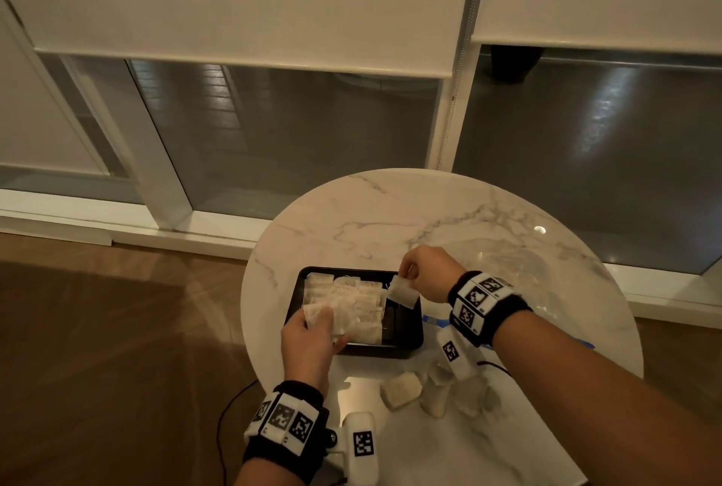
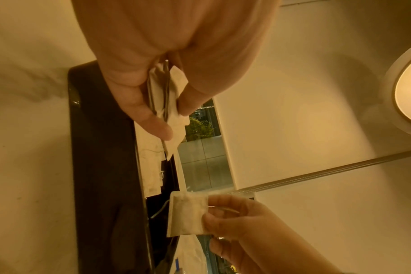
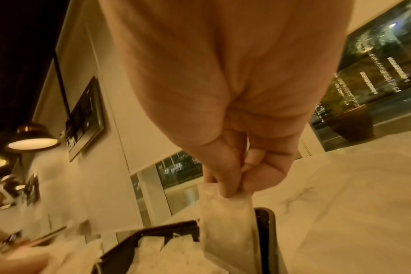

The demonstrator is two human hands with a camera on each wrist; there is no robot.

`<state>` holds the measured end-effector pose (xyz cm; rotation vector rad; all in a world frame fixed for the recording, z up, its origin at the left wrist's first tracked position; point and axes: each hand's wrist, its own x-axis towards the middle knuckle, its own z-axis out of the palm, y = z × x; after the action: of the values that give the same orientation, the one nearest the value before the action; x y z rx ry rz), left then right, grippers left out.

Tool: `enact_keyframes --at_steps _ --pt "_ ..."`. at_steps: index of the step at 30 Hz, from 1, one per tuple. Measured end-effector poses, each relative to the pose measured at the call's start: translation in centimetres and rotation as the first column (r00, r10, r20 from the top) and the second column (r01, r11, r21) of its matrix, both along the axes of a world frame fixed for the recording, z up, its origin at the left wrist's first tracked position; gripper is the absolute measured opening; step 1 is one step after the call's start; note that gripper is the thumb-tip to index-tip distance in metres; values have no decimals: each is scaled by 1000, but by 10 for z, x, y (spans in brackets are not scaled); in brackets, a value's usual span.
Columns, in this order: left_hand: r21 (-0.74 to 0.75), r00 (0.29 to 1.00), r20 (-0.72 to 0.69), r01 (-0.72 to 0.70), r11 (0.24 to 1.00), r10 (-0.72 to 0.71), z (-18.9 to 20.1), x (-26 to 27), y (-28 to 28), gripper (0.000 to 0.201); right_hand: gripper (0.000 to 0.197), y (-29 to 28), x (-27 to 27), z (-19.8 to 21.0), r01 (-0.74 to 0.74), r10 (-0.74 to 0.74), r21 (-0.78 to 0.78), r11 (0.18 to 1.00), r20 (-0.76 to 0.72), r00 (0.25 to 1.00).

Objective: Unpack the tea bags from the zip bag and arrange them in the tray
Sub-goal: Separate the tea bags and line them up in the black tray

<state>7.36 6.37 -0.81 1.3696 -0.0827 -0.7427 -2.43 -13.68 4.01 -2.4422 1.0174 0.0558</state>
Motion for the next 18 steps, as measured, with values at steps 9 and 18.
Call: enact_keyframes --at_steps 9,18 --pt "17 1000 25 18 1000 -19 -2 4 0 13 19 -9 38 -10 -28 -5 -130 991 -246 969" --pt "16 999 21 27 1000 -28 -1 8 0 10 8 -13 47 -19 -28 -40 -229 973 -287 957"
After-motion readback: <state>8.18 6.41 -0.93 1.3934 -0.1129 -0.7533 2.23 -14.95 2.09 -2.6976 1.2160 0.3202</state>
